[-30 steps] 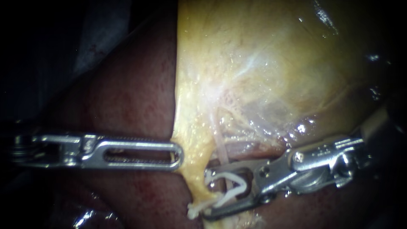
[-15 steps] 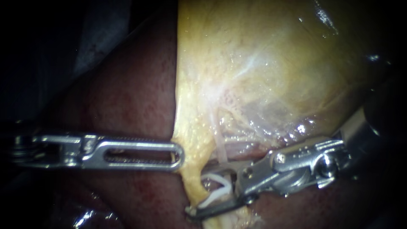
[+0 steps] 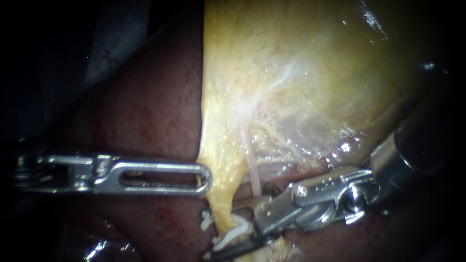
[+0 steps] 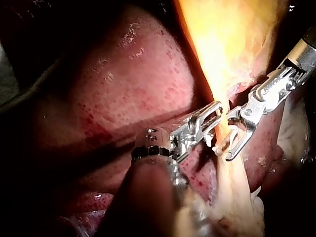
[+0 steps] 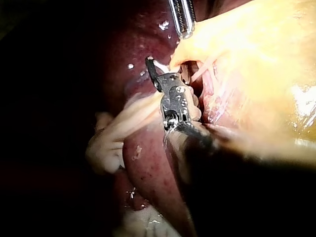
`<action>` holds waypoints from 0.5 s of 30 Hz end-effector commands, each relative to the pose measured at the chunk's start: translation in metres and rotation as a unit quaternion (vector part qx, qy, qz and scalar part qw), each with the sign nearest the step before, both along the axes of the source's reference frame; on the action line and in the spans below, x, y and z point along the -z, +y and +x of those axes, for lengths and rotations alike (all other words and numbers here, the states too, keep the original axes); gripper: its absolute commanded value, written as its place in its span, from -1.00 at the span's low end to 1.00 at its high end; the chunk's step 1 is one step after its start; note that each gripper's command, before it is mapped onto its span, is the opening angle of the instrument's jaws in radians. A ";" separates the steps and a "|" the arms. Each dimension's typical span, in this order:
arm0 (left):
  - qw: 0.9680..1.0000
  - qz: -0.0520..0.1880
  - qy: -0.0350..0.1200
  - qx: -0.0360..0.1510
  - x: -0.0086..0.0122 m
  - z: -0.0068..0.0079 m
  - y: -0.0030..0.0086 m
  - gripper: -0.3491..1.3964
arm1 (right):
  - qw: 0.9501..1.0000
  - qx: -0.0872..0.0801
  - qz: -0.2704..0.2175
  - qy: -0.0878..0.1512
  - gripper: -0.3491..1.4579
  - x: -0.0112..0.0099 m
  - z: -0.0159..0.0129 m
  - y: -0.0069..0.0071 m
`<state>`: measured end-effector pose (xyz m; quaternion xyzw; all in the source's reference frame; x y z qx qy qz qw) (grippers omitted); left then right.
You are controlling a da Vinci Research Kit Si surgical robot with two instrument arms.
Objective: Clipping second clip left tube
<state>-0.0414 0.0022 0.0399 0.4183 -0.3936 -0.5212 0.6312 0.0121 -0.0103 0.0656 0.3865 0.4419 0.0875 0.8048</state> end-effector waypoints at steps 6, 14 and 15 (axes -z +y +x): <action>1.000 0.000 0.000 0.000 0.0000 0.0000 0.0000 -0.79 | 1.000 0.000 0.005 -0.003 -0.16 -0.0001 0.0000 0.0003; 1.000 0.000 0.000 0.000 0.0000 -0.0001 0.0000 -0.79 | 0.999 -0.018 0.028 -0.024 -0.50 -0.0009 -0.0001 0.0010; 1.000 0.000 0.000 0.000 0.0000 -0.0001 0.0000 -0.79 | 0.999 -0.021 0.035 -0.030 -0.61 -0.0012 0.0000 0.0013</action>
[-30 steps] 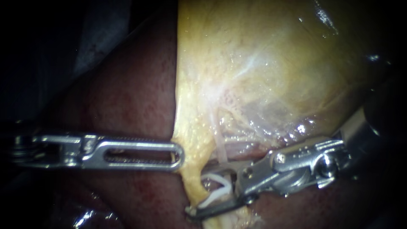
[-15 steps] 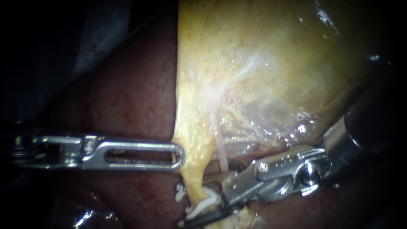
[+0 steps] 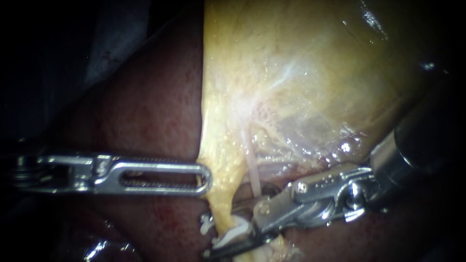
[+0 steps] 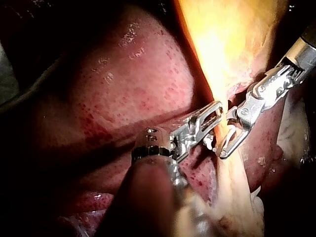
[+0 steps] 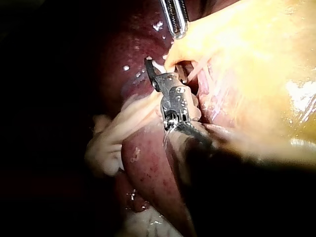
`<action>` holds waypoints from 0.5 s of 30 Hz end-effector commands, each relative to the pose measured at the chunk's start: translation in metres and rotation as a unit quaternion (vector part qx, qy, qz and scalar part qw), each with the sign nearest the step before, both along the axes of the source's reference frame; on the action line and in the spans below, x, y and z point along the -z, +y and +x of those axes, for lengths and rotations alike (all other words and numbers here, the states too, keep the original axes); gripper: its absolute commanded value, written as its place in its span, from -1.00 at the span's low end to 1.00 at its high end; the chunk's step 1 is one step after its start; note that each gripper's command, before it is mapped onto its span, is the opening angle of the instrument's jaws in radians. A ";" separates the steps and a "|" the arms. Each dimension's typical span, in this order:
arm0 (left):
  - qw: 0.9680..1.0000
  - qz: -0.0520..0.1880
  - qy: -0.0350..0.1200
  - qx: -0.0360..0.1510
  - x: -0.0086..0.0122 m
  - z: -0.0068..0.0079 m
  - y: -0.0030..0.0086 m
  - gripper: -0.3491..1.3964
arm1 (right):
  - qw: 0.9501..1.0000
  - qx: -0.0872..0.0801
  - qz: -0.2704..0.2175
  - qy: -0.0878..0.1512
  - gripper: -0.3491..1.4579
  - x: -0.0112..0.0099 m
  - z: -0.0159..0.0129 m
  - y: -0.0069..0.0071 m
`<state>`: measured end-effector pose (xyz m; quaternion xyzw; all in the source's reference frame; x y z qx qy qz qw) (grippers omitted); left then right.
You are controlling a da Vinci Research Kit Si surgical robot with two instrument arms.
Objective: Clipping second clip left tube
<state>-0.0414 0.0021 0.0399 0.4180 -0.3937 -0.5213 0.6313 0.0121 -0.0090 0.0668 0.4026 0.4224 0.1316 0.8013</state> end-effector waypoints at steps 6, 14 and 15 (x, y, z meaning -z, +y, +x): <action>1.000 0.000 0.000 0.000 -0.0001 -0.0001 -0.0001 -0.79 | 1.000 0.003 0.009 -0.026 -1.00 -0.0010 -0.0001 0.0006; 1.000 0.000 0.000 0.000 -0.0001 -0.0001 0.0000 -0.79 | 1.000 0.003 0.009 -0.025 -1.00 -0.0010 -0.0001 0.0005; 1.000 0.000 0.000 0.000 -0.0001 -0.0001 0.0000 -0.79 | 1.000 0.003 0.009 -0.025 -1.00 -0.0010 -0.0001 0.0005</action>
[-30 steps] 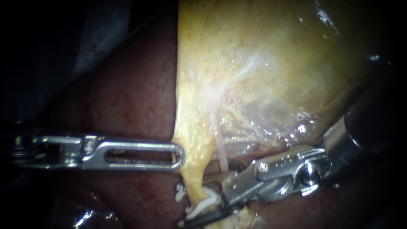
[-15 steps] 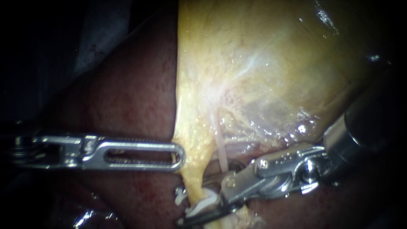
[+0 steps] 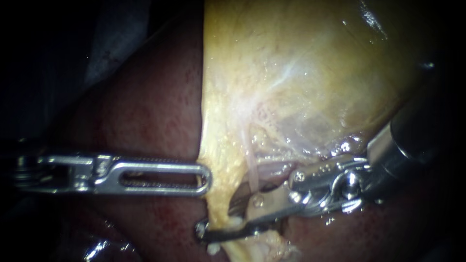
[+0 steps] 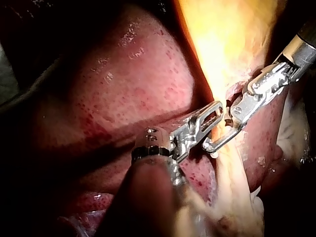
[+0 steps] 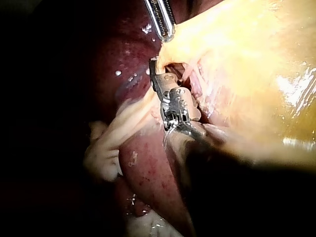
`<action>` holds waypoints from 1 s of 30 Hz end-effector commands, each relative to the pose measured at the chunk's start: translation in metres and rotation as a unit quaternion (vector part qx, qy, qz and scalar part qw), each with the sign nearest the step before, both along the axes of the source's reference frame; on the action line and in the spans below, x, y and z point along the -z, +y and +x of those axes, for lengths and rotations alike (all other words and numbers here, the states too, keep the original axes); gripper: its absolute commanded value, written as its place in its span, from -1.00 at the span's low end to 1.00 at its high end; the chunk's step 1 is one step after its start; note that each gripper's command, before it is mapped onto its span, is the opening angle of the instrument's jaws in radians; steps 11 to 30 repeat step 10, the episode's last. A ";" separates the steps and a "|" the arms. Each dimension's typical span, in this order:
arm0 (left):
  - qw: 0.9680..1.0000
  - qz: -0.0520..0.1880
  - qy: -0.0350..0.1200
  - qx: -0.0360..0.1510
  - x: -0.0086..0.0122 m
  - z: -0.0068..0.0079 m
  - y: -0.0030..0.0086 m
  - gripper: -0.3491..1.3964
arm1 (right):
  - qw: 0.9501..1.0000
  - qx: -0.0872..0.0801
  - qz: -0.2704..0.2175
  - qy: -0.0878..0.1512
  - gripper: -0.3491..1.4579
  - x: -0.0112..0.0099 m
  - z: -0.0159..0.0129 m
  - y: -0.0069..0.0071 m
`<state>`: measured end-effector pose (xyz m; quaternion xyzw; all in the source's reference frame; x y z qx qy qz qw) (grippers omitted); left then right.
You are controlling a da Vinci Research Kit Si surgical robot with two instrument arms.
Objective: Clipping second clip left tube
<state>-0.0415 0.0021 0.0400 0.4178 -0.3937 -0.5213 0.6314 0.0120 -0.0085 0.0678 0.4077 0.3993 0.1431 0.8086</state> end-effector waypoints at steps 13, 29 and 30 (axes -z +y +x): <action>1.000 0.000 0.000 0.000 -0.0001 -0.0001 0.0000 -0.79 | 1.000 0.001 0.000 0.001 -1.00 0.0000 0.0000 -0.0001; 1.000 0.000 0.000 0.000 -0.0001 -0.0001 0.0000 -0.79 | 1.000 0.001 0.000 0.001 -1.00 0.0000 0.0000 -0.0001; 1.000 0.000 0.000 0.000 -0.0001 -0.0001 0.0000 -0.79 | 1.000 0.001 0.000 0.001 -1.00 0.0000 0.0000 -0.0001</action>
